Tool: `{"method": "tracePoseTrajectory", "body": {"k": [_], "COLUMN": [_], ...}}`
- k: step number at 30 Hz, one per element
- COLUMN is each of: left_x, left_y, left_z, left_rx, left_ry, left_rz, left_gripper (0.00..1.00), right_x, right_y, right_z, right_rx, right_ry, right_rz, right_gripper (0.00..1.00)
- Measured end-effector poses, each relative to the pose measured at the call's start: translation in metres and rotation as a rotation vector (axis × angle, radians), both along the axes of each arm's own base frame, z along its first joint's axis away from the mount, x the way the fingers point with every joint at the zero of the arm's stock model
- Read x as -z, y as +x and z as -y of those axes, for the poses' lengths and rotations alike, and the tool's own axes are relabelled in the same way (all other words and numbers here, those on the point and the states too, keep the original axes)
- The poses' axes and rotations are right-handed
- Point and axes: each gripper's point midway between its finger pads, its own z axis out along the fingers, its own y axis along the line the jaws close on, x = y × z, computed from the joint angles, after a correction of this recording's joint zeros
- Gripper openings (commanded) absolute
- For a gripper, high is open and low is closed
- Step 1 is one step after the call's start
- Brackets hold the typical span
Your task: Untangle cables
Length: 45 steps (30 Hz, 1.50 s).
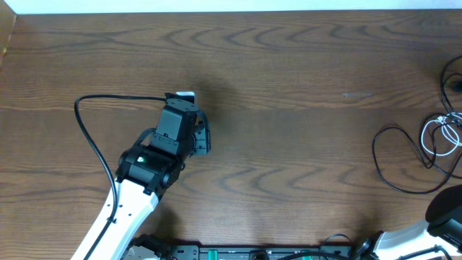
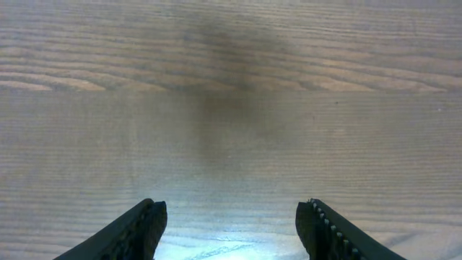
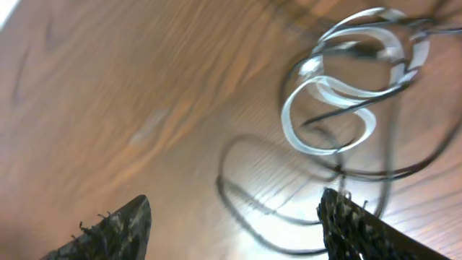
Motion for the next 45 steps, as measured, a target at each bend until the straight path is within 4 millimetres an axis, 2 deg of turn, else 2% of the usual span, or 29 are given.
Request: {"method": "tracePoseTrajectory", "body": {"k": [4,8,13,15,17,21,24,26,30,32,35,37,42,45], "left_x": [0.007,0.032,0.061,0.06,0.051,0.031,0.028,0.033,0.039,0.041,0.042,0.041,0.034,0.022], "left_y": [0.007,0.01,-0.001,-0.005,-0.004,-0.005,-0.01,-0.023,-0.048,-0.061,-0.07,-0.069,-0.06,-0.06], "left_z": [0.003,0.004,-0.001,-0.002,-0.003,-0.013,-0.022,-0.034,-0.052,-0.059,-0.065,-0.065,-0.061,-0.058], "left_rx": [0.0,0.0,0.0,0.0,-0.006,-0.043,-0.076,-0.114,-0.166,-0.191,-0.209,-0.194,-0.137,-0.108], "left_ry": [0.005,0.039,0.094,0.104,0.104,0.091,0.063,0.045,0.045,0.048,0.047,0.045,0.018,-0.018], "left_rz": [-0.011,-0.088,-0.212,-0.235,-0.241,-0.265,-0.313,-0.386,-0.508,-0.568,-0.609,-0.592,-0.412,-0.238], "left_gripper": [0.62,0.62,0.63,0.68,0.7,0.75,0.8,0.86,0.86,0.86,0.86,0.86,0.86,0.86], "right_x": [0.001,0.002,0.006,0.012,0.022,0.053,0.074,0.091,0.114,0.118,0.113,0.102,0.075,0.062], "right_y": [0.009,0.021,0.027,0.027,0.029,0.023,0.016,0.01,-0.003,-0.01,-0.02,-0.028,-0.049,-0.067], "right_z": [-0.041,-0.081,-0.126,-0.139,-0.152,-0.177,-0.189,-0.196,-0.205,-0.209,-0.211,-0.211,-0.208,-0.204], "right_rx": [-0.178,-0.332,-0.482,-0.522,-0.556,-0.586,-0.588,-0.593,-0.601,-0.6,-0.589,-0.576,-0.553,-0.536], "right_ry": [0.013,0.0,-0.045,-0.07,-0.092,-0.093,-0.079,-0.072,-0.068,-0.069,-0.088,-0.105,-0.166,-0.204], "right_rz": [-0.011,-0.012,-0.043,-0.065,-0.086,-0.147,-0.188,-0.213,-0.235,-0.223,-0.142,-0.067,0.123,0.211], "right_gripper": [0.79,0.86,0.91,0.91,0.91,0.89,0.85,0.84,0.84,0.84,0.85,0.99,0.99,0.99]}}
